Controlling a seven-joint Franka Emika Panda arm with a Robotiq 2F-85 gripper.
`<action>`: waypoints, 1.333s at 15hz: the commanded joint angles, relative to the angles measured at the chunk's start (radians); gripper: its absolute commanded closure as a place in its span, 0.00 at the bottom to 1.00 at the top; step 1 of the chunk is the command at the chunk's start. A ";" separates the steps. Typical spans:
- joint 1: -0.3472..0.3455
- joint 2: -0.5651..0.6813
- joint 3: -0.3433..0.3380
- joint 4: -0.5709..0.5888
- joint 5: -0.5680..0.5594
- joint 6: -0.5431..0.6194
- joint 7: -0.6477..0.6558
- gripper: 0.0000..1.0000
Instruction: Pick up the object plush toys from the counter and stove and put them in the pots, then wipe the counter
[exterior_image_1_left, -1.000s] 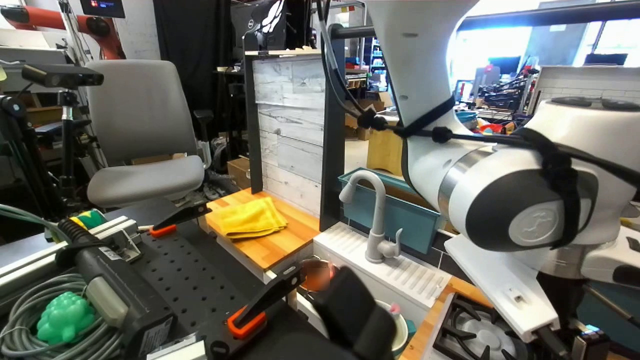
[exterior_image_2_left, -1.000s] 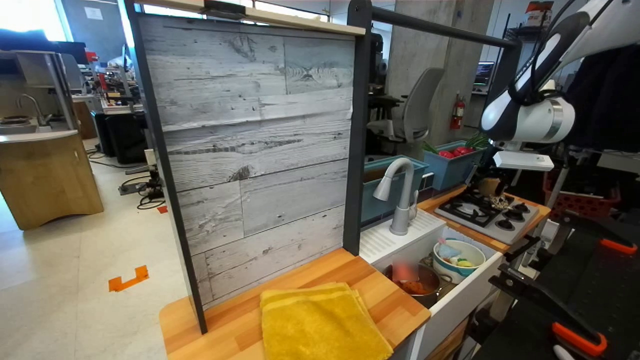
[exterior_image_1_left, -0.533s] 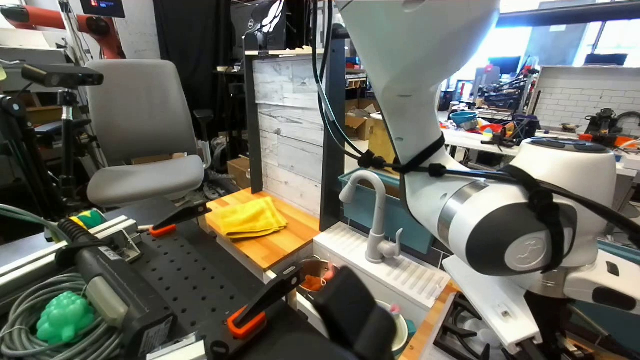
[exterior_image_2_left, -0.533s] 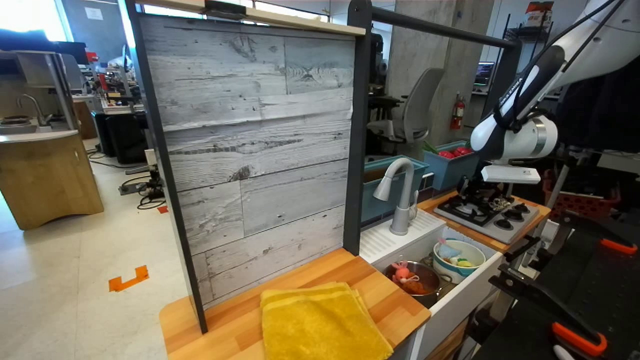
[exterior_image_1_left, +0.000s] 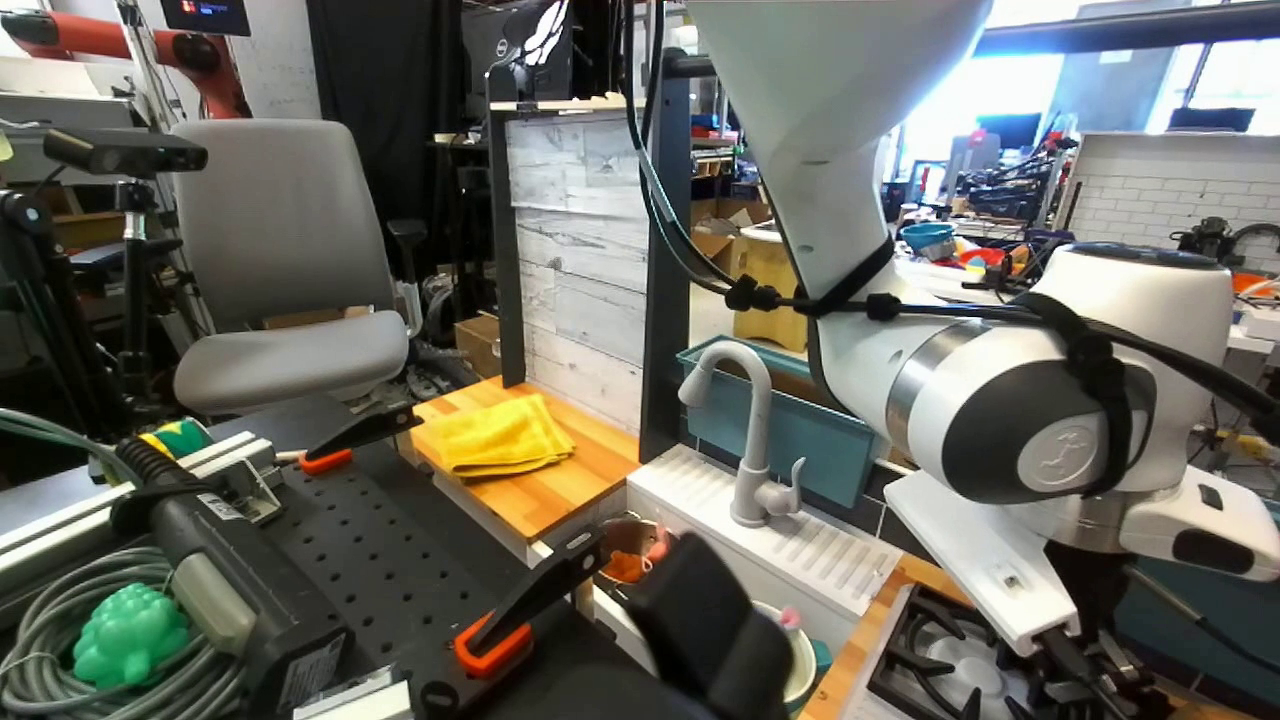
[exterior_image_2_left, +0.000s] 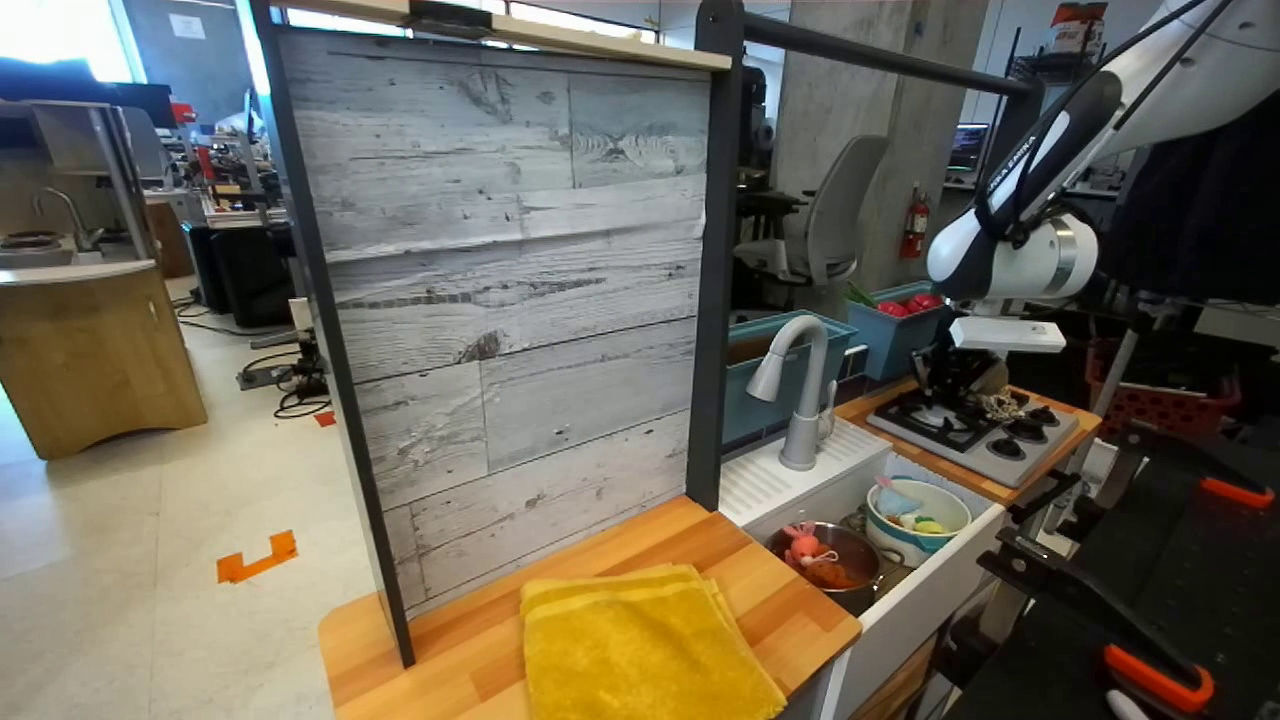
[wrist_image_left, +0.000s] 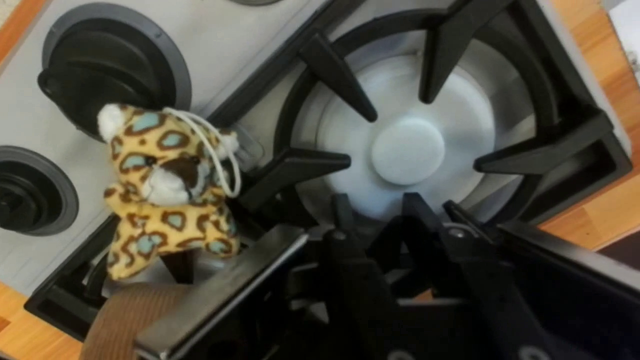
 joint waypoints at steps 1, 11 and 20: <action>-0.030 -0.051 0.022 -0.054 -0.002 0.023 -0.059 0.54; -0.122 -0.235 0.020 -0.214 -0.018 -0.056 -0.223 0.00; -0.068 -0.176 0.072 -0.193 -0.004 -0.174 -0.199 0.00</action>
